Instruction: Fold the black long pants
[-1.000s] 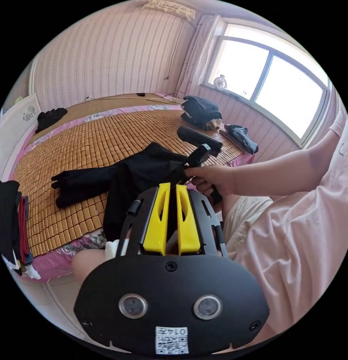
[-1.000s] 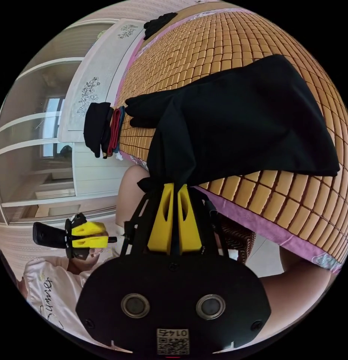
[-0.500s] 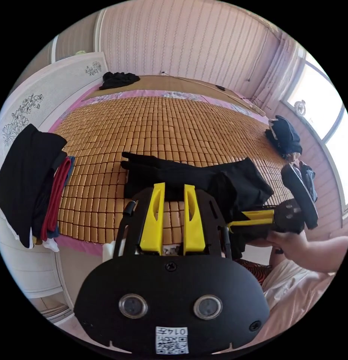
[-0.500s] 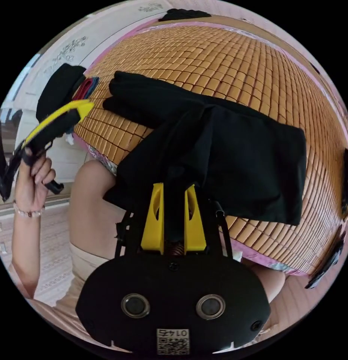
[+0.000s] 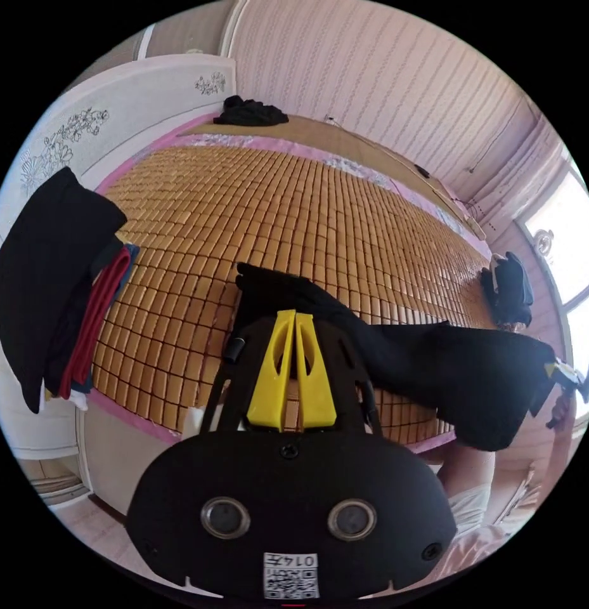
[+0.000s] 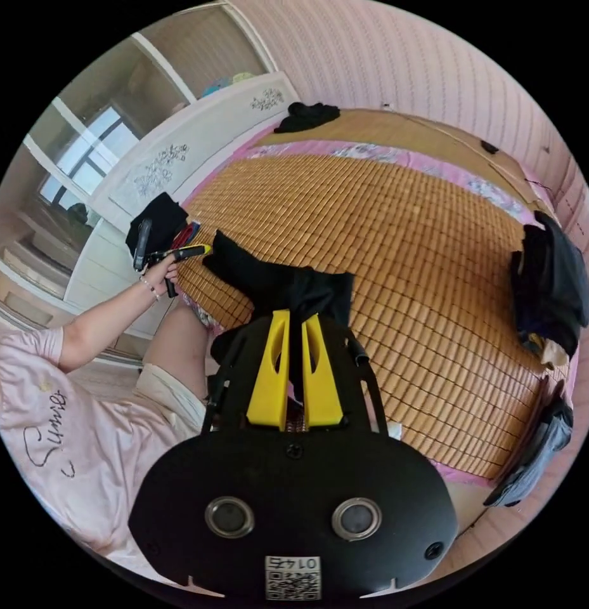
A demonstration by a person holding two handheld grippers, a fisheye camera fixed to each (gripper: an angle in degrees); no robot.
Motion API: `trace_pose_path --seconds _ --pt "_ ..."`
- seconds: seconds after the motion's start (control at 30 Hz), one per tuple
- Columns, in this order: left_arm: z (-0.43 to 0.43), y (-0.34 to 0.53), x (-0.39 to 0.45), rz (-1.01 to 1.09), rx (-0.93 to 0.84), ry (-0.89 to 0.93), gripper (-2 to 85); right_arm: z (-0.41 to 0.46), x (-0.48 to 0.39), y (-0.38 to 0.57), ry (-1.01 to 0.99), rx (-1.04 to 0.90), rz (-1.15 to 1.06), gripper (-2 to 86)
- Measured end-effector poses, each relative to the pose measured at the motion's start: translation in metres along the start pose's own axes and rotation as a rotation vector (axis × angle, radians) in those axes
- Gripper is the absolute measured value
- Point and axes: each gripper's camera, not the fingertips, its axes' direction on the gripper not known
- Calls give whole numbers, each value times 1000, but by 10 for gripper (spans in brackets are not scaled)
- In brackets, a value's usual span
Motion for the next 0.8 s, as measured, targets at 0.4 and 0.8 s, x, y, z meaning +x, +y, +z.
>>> trace_pose_path --seconds 0.4,0.8 --pt "-12 -16 -62 -143 -104 103 62 -75 142 80 363 56 420 89" --pt "41 -57 -103 -306 -317 170 94 24 212 133 248 -42 755 132"
